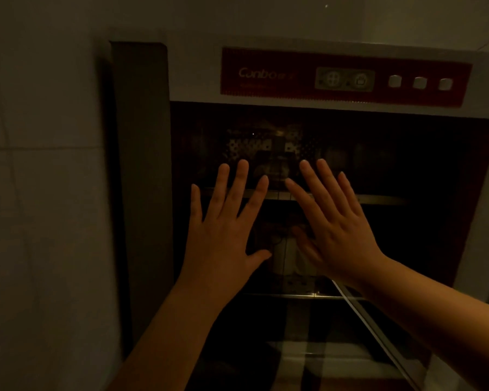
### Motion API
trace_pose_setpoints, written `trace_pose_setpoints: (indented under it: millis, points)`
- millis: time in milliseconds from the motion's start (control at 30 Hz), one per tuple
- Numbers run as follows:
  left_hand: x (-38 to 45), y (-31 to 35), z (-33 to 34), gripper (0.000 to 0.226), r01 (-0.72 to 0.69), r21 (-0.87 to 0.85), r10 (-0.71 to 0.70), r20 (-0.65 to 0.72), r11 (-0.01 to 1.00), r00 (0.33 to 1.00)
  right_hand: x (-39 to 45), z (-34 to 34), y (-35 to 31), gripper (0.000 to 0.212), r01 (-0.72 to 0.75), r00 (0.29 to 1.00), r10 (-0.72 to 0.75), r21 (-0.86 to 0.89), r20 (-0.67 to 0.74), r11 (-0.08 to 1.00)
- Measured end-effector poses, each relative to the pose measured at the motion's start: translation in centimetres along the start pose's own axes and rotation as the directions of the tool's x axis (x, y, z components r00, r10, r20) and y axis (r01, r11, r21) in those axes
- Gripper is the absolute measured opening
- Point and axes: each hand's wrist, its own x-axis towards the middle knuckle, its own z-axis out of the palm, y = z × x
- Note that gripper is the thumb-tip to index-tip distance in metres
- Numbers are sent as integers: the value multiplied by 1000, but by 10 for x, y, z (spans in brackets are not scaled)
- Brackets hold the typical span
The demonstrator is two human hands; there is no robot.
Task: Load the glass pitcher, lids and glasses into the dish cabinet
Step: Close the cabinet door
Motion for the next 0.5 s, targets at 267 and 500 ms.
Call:
trace_pose_setpoints:
  millis: [267, 500]
  points:
    - [-9, 9, 9, 107, 34, -52, -38, -69, 998, 997, -19, -14, 0, 67, 24, 992, -22, -14, 121, 1000]
    - [-40, 36, 35, 96, 58, -112, -66, -72, 992, 995, -78, -14, -2, 68, 43, 964, -41, -2, 262, 999]
